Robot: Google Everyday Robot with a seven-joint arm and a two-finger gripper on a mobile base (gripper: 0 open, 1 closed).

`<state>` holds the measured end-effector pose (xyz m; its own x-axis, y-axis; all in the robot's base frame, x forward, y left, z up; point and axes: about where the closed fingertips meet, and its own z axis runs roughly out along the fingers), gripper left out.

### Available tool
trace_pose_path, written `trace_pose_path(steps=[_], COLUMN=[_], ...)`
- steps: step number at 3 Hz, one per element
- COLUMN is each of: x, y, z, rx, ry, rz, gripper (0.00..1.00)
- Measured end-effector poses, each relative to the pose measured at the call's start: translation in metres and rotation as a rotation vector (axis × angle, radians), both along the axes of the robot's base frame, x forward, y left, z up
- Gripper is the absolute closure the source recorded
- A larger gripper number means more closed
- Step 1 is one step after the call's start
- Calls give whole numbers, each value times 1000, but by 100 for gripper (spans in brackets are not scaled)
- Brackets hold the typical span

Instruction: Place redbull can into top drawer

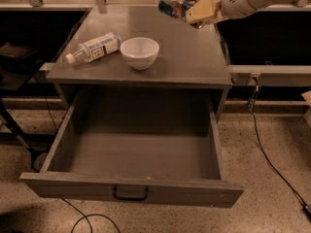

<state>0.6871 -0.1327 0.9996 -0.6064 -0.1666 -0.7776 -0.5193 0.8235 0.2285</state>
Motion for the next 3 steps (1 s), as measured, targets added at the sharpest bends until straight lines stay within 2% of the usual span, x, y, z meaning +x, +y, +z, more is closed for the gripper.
trace_pose_path(steps=[1,2,3], x=[9,-7,-39], y=[18,33,31], z=[10,14,1], rx=[7,49,63], ry=[-46,-114,-143], rz=[66,157,206], gripper=[100,100,100])
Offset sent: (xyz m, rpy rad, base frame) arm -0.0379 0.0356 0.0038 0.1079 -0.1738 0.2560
